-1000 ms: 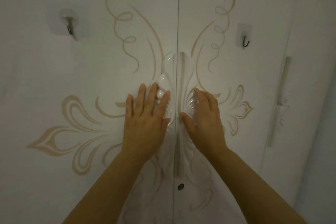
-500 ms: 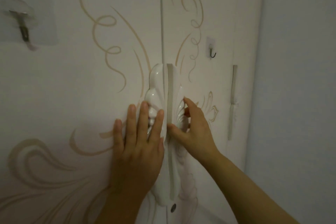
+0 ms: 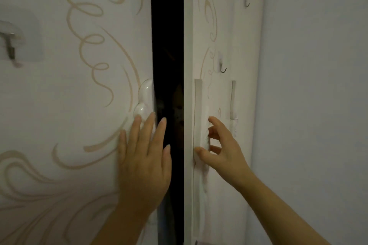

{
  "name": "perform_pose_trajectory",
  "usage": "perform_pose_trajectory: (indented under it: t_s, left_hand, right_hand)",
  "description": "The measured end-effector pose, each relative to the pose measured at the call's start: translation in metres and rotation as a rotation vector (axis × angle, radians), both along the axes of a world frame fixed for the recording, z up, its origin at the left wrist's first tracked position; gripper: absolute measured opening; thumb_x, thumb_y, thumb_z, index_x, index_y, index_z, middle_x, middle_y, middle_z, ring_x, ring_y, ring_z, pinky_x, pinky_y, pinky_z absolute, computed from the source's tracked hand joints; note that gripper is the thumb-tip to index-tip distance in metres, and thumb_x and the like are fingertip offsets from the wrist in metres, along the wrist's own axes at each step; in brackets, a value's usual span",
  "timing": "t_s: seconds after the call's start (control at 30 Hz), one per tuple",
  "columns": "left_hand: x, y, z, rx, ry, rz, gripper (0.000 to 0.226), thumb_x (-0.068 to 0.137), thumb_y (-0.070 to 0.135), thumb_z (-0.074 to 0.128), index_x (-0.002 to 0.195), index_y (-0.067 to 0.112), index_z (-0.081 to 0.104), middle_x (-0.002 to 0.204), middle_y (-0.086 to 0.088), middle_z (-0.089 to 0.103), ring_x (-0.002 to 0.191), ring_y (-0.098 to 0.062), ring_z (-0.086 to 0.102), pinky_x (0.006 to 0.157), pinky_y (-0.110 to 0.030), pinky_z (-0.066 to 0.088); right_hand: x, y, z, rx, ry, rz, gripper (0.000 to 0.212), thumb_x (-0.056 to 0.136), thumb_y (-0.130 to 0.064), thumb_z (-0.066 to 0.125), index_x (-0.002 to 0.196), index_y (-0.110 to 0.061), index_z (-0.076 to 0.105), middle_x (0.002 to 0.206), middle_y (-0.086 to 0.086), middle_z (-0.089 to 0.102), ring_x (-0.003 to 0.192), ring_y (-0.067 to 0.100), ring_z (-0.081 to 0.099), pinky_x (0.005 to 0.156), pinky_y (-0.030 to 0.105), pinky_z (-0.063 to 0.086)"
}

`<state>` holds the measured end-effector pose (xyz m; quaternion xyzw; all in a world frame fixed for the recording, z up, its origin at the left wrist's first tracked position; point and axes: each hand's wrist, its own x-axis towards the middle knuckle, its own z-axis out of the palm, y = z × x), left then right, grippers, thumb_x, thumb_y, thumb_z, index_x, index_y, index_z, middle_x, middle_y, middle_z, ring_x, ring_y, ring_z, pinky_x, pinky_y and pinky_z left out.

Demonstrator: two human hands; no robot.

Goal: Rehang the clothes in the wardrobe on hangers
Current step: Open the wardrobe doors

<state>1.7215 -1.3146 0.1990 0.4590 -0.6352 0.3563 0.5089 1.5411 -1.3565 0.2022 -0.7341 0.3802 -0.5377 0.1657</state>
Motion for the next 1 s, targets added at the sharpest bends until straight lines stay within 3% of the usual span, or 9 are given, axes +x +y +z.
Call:
perform_pose_trajectory:
  t_s: [0.17,0.3,0.4,0.5,0.63,0.7,0.8,0.93,1.0]
  left_hand:
    - [-0.071,0.006,0.021,0.315,0.047,-0.482,0.044,0.093,0.035,0.020,0.137,0.037,0.016,0.148,0.014,0.017,0.142,-0.013,0.017,0.116,-0.041,0.010]
    - [-0.119,0.005,0.017,0.412,0.055,-0.814,0.042,0.096,0.032,0.027,0.135,0.049,0.022,0.150,0.032,0.005,0.140,0.005,0.011,0.117,-0.033,0.015]
    - [-0.147,0.006,0.012,0.401,0.044,-0.881,0.050,0.097,0.037,0.026,0.130,0.070,0.011,0.144,0.044,-0.004,0.137,0.013,0.003,0.117,-0.021,0.007]
    - [-0.178,0.004,0.009,0.409,0.044,-0.884,0.060,0.096,0.035,0.028,0.127,0.072,-0.007,0.142,0.046,-0.007,0.135,0.017,-0.001,0.112,-0.025,0.006]
    - [-0.227,0.001,0.008,0.462,0.032,-0.822,0.052,0.090,0.057,0.016,0.121,0.072,-0.023,0.134,0.052,-0.018,0.126,0.027,-0.013,0.106,-0.016,-0.004]
    - [-0.254,-0.004,0.009,0.463,0.002,-0.791,0.053,0.084,0.062,0.010,0.119,0.071,-0.028,0.134,0.050,-0.022,0.127,0.025,-0.016,0.108,-0.017,-0.006]
    - [-0.293,-0.014,0.009,0.400,-0.012,-0.836,0.057,0.093,0.052,0.024,0.133,0.063,-0.014,0.148,0.037,-0.006,0.139,0.009,0.002,0.118,-0.032,0.011]
    - [-0.328,-0.032,0.005,0.298,0.009,-0.785,0.059,0.094,0.036,0.043,0.147,0.032,0.017,0.151,0.009,0.030,0.135,-0.012,0.033,0.109,-0.041,0.036]
    - [-0.336,-0.046,0.000,0.306,-0.005,-0.734,0.066,0.093,0.032,0.050,0.148,0.030,0.013,0.152,0.003,0.028,0.136,-0.016,0.032,0.110,-0.039,0.034]
  right_hand:
    - [-0.052,0.018,0.003,0.037,-0.040,0.061,0.063,0.073,-0.040,0.067,0.109,-0.076,0.030,0.104,-0.042,0.045,0.107,-0.016,0.045,0.071,-0.001,0.043]
    - [-0.101,0.026,0.006,0.090,-0.060,0.135,0.058,0.075,-0.032,0.067,0.113,-0.068,0.042,0.109,-0.032,0.053,0.109,-0.007,0.052,0.077,0.010,0.049]
    - [-0.136,0.038,0.015,0.084,-0.035,0.095,0.049,0.077,-0.039,0.061,0.113,-0.068,0.043,0.108,-0.034,0.054,0.108,-0.008,0.053,0.079,0.013,0.051]
    - [-0.173,0.052,0.029,-0.016,-0.094,-0.008,0.045,0.078,-0.043,0.057,0.118,-0.061,0.045,0.111,-0.029,0.056,0.109,-0.003,0.055,0.088,0.023,0.050]
    - [-0.209,0.073,0.053,-0.215,-0.073,-0.182,0.044,0.079,-0.045,0.054,0.121,-0.053,0.043,0.118,-0.028,0.052,0.112,-0.007,0.051,0.083,0.007,0.047]
    - [-0.221,0.082,0.066,-0.355,0.011,-0.296,0.046,0.081,-0.041,0.054,0.123,-0.053,0.039,0.123,-0.031,0.046,0.115,-0.007,0.047,0.090,0.005,0.041]
    - [-0.234,0.087,0.086,-0.617,0.243,-0.515,0.047,0.085,-0.035,0.054,0.129,-0.043,0.038,0.127,-0.018,0.046,0.118,-0.002,0.041,0.098,0.006,0.031]
    - [-0.246,0.075,0.106,-0.801,0.566,-0.740,0.048,0.084,-0.021,0.064,0.130,-0.020,0.054,0.134,0.009,0.052,0.125,0.029,0.045,0.103,0.033,0.030]
    - [-0.250,0.060,0.112,-0.787,0.713,-0.798,0.052,0.080,-0.013,0.069,0.130,-0.018,0.054,0.137,0.012,0.050,0.129,0.033,0.042,0.106,0.036,0.027]
